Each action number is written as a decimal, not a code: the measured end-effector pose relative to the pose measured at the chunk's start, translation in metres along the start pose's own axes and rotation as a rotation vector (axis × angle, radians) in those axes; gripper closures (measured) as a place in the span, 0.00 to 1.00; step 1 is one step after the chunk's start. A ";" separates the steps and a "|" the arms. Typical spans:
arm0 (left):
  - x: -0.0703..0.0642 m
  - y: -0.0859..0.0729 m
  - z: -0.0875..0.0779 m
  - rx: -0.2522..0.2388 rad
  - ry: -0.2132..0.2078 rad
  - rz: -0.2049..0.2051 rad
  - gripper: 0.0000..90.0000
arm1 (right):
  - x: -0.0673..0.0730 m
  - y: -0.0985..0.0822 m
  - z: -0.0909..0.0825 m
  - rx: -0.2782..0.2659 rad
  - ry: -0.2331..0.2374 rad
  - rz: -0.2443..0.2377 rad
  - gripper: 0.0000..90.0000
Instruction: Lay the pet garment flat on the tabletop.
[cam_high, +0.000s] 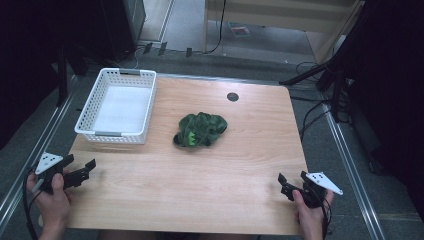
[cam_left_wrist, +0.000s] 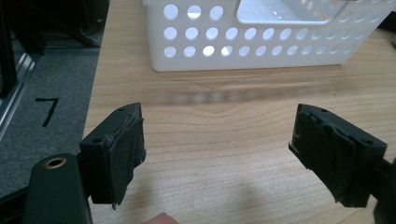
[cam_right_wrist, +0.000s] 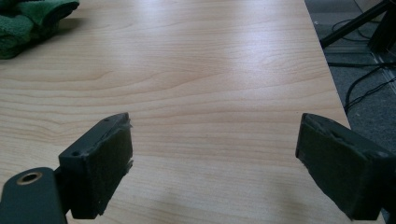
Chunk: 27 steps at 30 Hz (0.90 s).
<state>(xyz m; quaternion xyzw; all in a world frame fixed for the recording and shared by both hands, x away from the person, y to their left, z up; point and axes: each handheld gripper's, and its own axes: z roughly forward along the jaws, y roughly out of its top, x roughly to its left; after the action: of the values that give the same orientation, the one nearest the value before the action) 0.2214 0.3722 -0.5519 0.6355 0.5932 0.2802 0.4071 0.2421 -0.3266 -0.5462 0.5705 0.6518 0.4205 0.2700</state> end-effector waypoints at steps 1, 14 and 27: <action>0.000 0.000 0.000 0.000 0.000 0.000 0.20 | 0.000 0.000 0.000 -0.002 -0.002 -0.001 0.12; 0.001 0.000 0.000 -0.004 -0.002 -0.005 0.19 | 0.034 0.017 0.004 -0.005 0.079 -0.042 0.12; 0.002 0.000 0.000 -0.004 -0.007 -0.013 0.19 | 0.133 0.063 0.040 -0.004 0.257 -0.159 0.02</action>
<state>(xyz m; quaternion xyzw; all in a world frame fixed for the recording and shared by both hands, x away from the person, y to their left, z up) 0.2213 0.3742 -0.5521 0.6317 0.5955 0.2764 0.4122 0.2809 -0.1885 -0.4947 0.4581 0.7233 0.4684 0.2180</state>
